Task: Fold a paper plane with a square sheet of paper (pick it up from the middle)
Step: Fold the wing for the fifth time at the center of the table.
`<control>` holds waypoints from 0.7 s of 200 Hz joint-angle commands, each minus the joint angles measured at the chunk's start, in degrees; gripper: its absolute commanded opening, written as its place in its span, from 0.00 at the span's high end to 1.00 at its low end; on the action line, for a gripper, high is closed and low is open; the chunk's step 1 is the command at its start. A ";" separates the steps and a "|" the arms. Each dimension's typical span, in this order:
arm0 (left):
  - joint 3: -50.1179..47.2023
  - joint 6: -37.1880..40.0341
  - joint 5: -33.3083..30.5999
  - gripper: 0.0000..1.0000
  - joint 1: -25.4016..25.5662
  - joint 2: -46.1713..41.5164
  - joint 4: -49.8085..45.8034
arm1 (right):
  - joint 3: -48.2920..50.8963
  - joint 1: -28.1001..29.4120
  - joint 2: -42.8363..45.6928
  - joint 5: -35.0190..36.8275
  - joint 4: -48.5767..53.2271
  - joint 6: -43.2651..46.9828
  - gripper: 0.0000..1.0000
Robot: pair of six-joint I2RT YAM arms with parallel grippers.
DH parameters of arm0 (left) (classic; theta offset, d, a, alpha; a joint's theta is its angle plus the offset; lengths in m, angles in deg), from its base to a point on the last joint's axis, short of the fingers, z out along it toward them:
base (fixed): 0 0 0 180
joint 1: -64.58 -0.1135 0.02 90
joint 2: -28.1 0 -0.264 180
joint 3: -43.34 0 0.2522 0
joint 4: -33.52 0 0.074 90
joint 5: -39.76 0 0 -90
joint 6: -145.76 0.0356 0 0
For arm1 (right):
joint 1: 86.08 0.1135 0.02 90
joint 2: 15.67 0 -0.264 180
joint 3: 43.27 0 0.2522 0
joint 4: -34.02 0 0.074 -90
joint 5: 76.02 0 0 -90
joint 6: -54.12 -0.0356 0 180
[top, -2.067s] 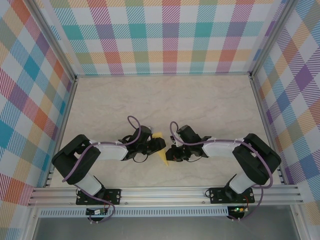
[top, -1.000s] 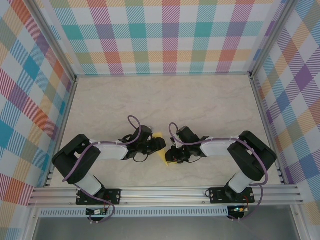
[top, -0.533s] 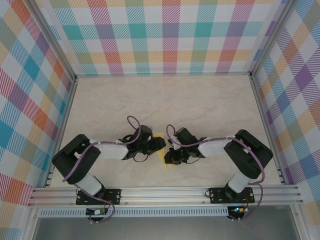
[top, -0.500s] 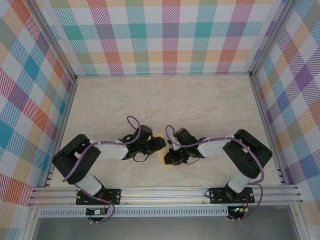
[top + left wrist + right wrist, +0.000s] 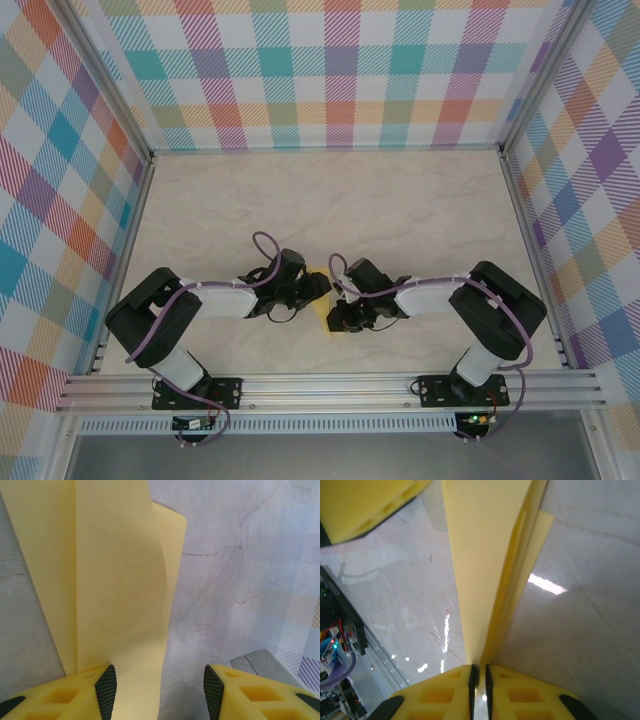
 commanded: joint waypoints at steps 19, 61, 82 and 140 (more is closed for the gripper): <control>-0.59 0.01 -1.95 0.48 -0.20 2.15 -7.77 | 1.47 0.29 8.66 5.14 4.51 -2.43 0.79; -0.59 0.22 -1.93 0.48 -0.22 1.82 -8.26 | 0.48 0.29 7.74 2.54 -7.83 -9.88 0.89; -0.61 0.21 -2.12 0.48 -0.20 1.60 -8.26 | -0.06 0.29 4.39 2.32 -12.43 -12.96 0.91; -0.77 0.09 -2.04 0.48 -0.28 1.50 -8.11 | 2.42 0.29 -1.42 0.19 -20.97 -17.10 0.92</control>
